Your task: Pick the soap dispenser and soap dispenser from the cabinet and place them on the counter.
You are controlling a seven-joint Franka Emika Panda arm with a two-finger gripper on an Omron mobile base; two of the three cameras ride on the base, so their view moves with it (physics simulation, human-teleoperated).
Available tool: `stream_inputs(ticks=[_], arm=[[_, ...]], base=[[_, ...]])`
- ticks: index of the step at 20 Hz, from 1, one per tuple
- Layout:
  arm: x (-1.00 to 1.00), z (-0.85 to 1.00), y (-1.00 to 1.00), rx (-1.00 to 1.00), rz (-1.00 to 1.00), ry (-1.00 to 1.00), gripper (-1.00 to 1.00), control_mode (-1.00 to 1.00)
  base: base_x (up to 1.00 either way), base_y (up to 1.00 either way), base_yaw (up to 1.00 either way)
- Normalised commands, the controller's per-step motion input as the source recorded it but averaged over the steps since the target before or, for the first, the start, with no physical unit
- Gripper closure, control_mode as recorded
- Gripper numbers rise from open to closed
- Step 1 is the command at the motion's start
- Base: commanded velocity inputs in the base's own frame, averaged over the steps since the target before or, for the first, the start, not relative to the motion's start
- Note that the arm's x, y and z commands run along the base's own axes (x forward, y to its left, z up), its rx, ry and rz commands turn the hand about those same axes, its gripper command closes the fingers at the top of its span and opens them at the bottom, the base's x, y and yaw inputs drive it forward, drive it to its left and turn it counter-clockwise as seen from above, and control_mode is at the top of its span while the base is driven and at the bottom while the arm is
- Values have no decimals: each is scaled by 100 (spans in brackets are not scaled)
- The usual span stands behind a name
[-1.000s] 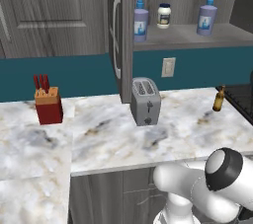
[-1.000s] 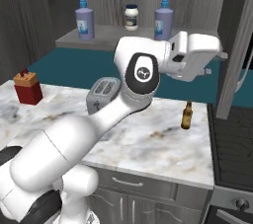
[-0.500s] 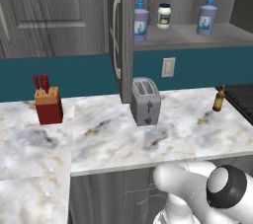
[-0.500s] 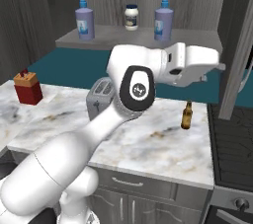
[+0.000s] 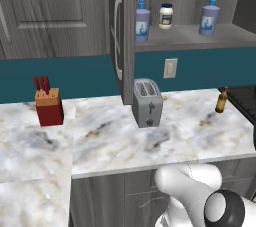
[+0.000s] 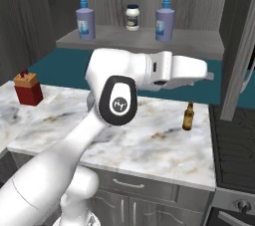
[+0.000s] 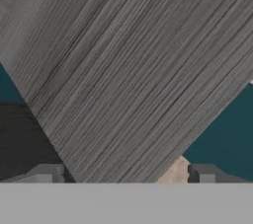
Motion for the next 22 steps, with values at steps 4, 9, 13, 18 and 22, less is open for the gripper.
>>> stream_inputs(ticks=[4, 9, 13, 18, 22], arm=[[-32, 13, 27, 7, 0, -8, -100, -100], [-32, 11, 32, 6, 0, -8, -100, -100], [-32, 2, 34, 5, 0, -8, -100, -100], [-34, -2, 43, 5, 2, -6, -100, -100], [-27, -6, 41, 6, 4, -5, -100, -100]], base=[[0, 0, 0], [0, 0, 0], [0, 0, 0], [0, 0, 0], [0, 0, 0]])
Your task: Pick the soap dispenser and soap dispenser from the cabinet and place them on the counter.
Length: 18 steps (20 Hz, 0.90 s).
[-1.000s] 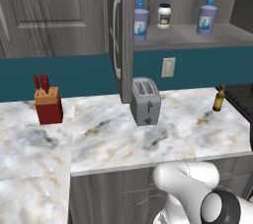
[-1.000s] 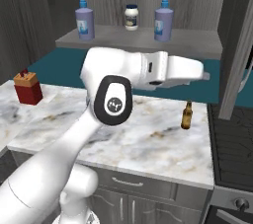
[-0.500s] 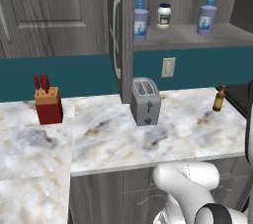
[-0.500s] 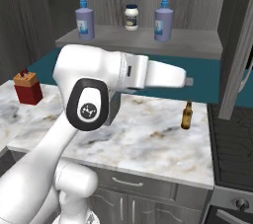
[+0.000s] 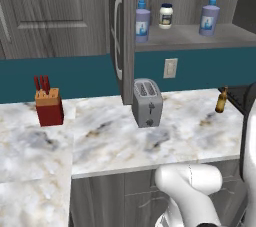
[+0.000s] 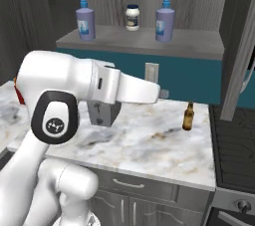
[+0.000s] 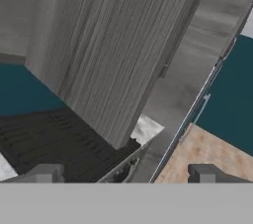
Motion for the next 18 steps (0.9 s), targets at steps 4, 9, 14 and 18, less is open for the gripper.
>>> stream_inputs(ticks=[4, 9, 14, 18], arm=[[-14, -14, 34, 3, 5, 2, -100, -100], [-3, -15, 42, 4, 7, 5, -100, -100], [-2, -13, 54, 1, 5, 6, -100, -100], [0, -14, 52, 0, 5, 7, -100, -100]], base=[[0, 0, 0], [0, 0, 0], [0, 0, 0], [0, 0, 0]])
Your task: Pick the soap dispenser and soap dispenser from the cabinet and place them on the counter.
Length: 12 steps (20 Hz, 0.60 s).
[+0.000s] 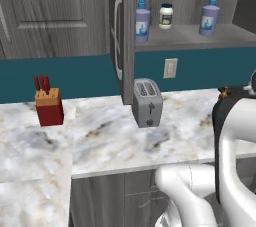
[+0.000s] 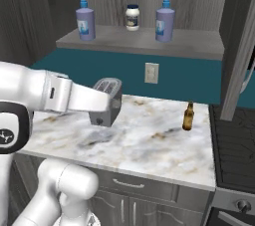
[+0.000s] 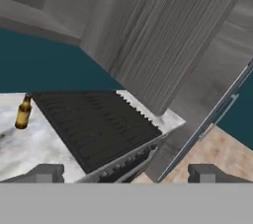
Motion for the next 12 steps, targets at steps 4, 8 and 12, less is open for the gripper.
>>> stream_inputs(ticks=[4, 8, 12], arm=[[5, -7, 38, 2, 4, 12, -100, -100], [11, -14, 15, 11, 6, 13, -100, -100], [7, -2, 3, 24, 11, 15, -100, -100]], base=[[0, 0, 0], [0, 0, 0], [0, 0, 0]])
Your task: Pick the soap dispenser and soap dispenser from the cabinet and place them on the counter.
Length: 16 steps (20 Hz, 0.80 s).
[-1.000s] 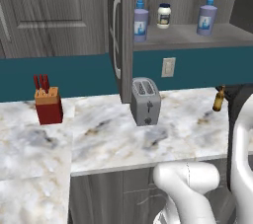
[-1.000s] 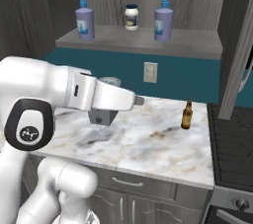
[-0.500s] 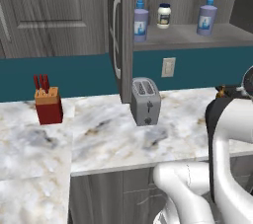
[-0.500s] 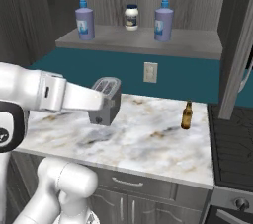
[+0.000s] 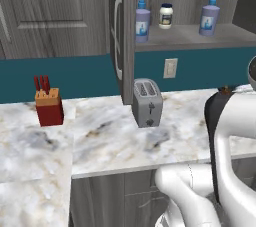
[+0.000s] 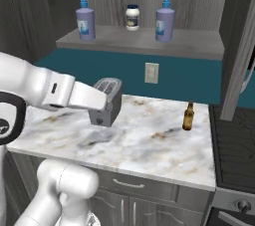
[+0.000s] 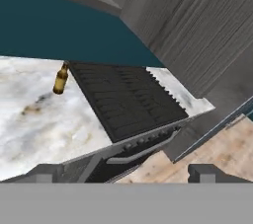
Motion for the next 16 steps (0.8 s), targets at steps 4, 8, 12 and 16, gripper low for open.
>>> stream_inputs(ticks=[4, 8, 12, 16], arm=[[1, 0, 2, 25, 11, 15, -100, -100], [-1, -1, 6, 24, 9, 12, -100, -100], [-5, -11, 24, 19, 9, 8, -100, -100], [-5, -27, 26, 17, 10, 1, -100, -100]], base=[[0, 0, 0], [0, 0, 0], [0, 0, 0], [0, 0, 0]])
